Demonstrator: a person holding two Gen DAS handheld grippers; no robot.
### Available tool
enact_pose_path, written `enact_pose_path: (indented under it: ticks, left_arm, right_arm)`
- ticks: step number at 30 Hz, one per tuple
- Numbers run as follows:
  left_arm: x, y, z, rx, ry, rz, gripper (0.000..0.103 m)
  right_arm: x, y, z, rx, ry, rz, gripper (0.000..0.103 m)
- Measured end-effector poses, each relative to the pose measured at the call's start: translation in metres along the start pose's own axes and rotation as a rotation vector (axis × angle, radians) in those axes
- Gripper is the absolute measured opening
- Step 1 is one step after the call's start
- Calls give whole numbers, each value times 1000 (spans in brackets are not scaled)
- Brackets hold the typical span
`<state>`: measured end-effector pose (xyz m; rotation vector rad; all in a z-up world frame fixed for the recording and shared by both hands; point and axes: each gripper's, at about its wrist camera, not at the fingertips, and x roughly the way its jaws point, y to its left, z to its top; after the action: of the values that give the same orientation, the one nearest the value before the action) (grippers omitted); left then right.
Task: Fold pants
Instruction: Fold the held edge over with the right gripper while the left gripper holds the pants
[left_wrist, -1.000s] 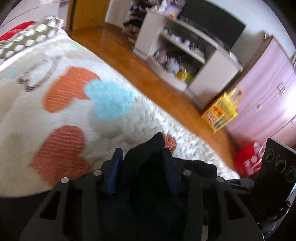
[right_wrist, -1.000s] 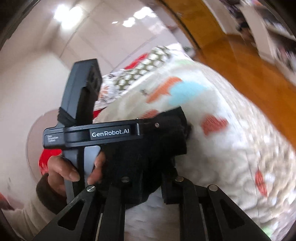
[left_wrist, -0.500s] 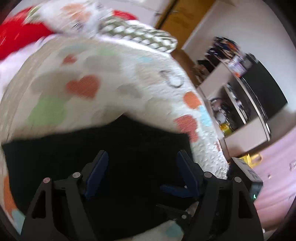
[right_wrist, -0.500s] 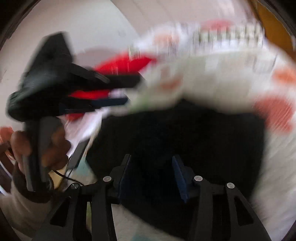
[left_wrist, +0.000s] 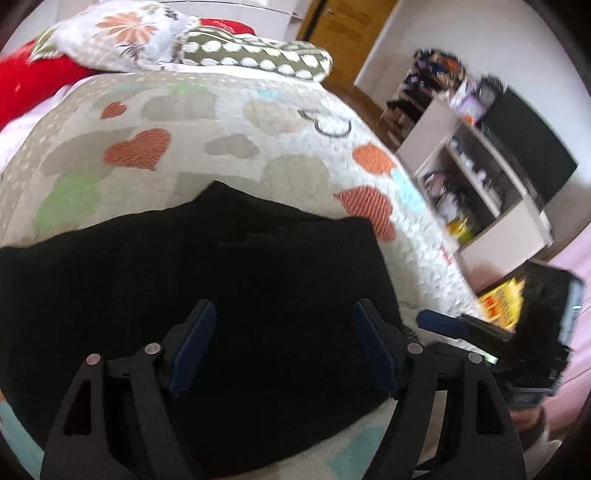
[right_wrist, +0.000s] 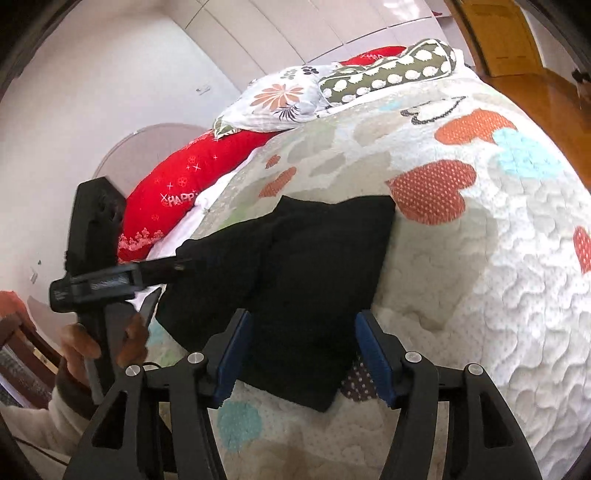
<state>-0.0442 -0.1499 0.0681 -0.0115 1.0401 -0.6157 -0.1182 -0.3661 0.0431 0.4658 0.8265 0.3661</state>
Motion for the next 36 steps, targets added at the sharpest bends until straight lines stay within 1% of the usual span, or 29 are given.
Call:
enact_pose_path:
  ticks: [2,3,4,5,6,7,8,10,14,16,19,20,22,23,24,26,27,29,30,32,33,34,35,36]
  left_arm:
    - [12,-5,3,24,14,8,75]
    - [19,-7,3,31,27,14,65]
    - [25,-8,4,34,45,17,50]
    - [30,-9,5,38,61,28,44]
    - [31,-10,4,43,58,48,30]
    - [30,-10,4,46,54,52,17]
    - [28,-8,4,39,55,31,17]
    - [21,-5,4,26,36,16,12]
    - [8,-2,5,20,8,-3,10]
    - [2,-1,5,18,-10,-3,7]
    - [-11,7,8,-12,-41,-18,7]
    - [-16,11,9,-17,-58,-12,7]
    - [-21,18,11,-23,-78,37,7]
    - [-17,23,11,-31,-62,63,7]
    - [-8,29,10,-43,-28,72,7]
    - [6,37,7,-68,17,78,7]
    - [8,39,5,-77,22,75,8]
    - [3,44,4,-122,6,57,15]
    - [-1,45,3,-141,4,31,22]
    - [-9,45,2,-155,-15,11,45]
    - [-13,45,0,-160,-38,23,69]
    - [-14,46,-2,-167,-57,30,78]
    - [-13,47,-4,-180,-65,29,78]
    - [-6,48,-5,-196,-44,19,78]
  right_arm:
    - [-4,2,0,2,0,8,62]
    - [-2,3,2,4,0,10,62]
    - [-6,4,2,2,-3,10,62]
    - [-7,5,3,-1,-7,10,62]
    - [-9,5,2,-2,-10,11,62]
    - [-13,4,0,-4,-13,11,62]
    - [-18,3,-1,-5,-13,10,62]
    - [-18,1,0,-2,-13,7,62]
    - [-17,2,1,-1,-9,9,62]
    - [-14,8,4,-15,-3,14,62]
    - [-10,21,9,-56,2,27,62]
    - [-9,25,11,-70,3,31,62]
    - [-4,33,15,-97,2,42,61]
    - [-1,35,16,-103,4,47,62]
    - [4,36,16,-107,8,52,62]
    - [17,35,17,-99,32,50,63]
    - [26,34,16,-93,57,39,63]
    - [33,37,15,-102,77,26,63]
    - [33,39,14,-118,79,5,63]
    - [26,44,16,-159,56,-35,63]
    - [24,45,18,-169,48,-43,63]
    - [23,44,19,-174,47,-57,63]
    - [25,41,20,-172,55,-76,63]
    - [29,37,20,-164,71,-100,63]
